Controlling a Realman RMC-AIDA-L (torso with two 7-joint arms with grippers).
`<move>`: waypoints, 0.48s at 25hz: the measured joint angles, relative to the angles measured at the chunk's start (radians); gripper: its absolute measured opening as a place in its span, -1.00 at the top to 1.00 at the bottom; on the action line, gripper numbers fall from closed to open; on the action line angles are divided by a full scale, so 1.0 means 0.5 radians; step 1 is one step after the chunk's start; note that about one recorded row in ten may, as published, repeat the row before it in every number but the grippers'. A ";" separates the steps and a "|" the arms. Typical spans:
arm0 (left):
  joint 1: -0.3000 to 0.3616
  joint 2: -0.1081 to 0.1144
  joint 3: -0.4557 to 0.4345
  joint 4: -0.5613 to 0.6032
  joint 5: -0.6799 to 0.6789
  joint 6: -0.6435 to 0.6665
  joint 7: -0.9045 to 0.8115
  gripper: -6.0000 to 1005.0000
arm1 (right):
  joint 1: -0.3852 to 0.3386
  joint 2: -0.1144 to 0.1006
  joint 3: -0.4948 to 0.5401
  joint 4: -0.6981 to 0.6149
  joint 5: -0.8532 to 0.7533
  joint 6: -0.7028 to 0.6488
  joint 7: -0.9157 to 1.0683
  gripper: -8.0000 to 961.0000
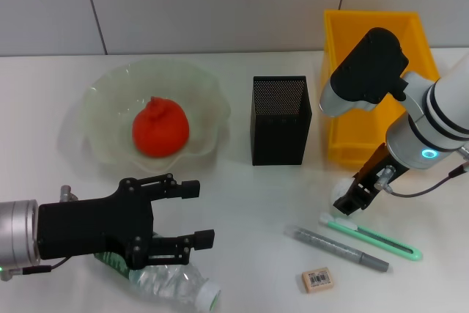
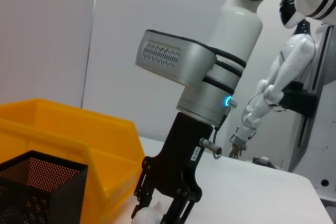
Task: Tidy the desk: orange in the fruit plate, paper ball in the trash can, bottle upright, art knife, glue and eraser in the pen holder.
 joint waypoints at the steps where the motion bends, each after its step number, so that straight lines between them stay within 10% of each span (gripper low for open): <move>1: 0.000 0.000 0.000 0.001 0.000 0.001 0.000 -0.58 | 0.000 0.000 0.000 0.000 0.000 -0.001 0.001 -0.26; 12: -0.006 0.002 0.000 0.007 0.000 0.004 0.000 -0.58 | -0.038 -0.004 0.159 0.353 0.190 -0.269 0.001 -0.08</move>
